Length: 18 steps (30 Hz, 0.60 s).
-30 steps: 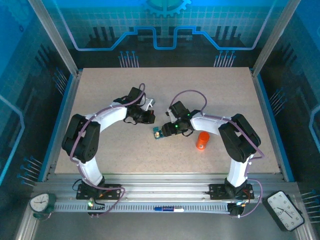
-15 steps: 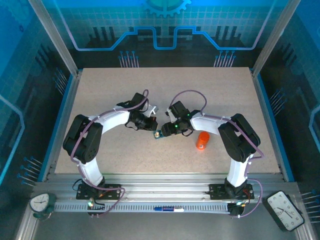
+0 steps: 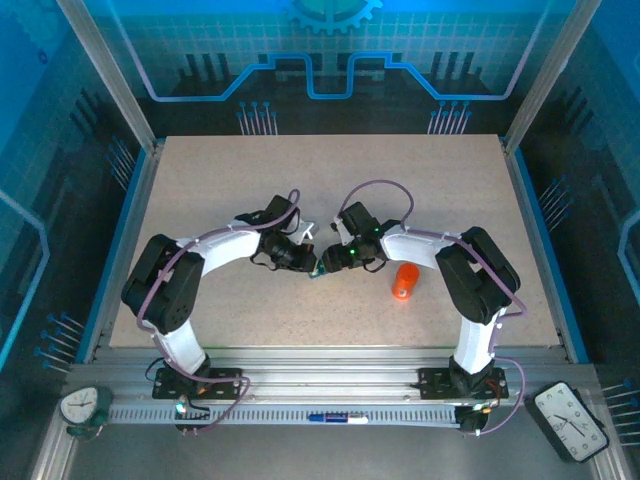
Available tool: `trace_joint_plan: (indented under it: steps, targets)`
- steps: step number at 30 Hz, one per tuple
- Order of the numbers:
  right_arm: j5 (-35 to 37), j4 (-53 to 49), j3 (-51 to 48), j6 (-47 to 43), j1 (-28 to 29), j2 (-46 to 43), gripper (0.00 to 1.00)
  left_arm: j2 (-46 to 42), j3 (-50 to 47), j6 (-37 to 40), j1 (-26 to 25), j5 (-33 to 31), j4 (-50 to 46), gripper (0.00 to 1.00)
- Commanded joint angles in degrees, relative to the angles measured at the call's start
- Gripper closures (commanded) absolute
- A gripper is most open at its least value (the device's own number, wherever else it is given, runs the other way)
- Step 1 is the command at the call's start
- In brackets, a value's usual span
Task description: Sort the pills into containers
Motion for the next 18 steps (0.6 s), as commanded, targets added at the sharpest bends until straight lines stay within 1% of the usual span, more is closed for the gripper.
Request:
trace_joint_plan:
  steps: [1, 18]
  targets:
    - [2.67, -4.29, -1.72, 0.21, -0.66, 3.82, 0.33, -0.85, -1.23, -0.88, -0.91, 1.86, 0.31, 0.94]
    - [2.50, -4.22, -1.94, 0.19, -0.62, 3.89, 0.33, 2.21, -2.48, -1.31, -1.71, -0.23, 1.75, 0.93]
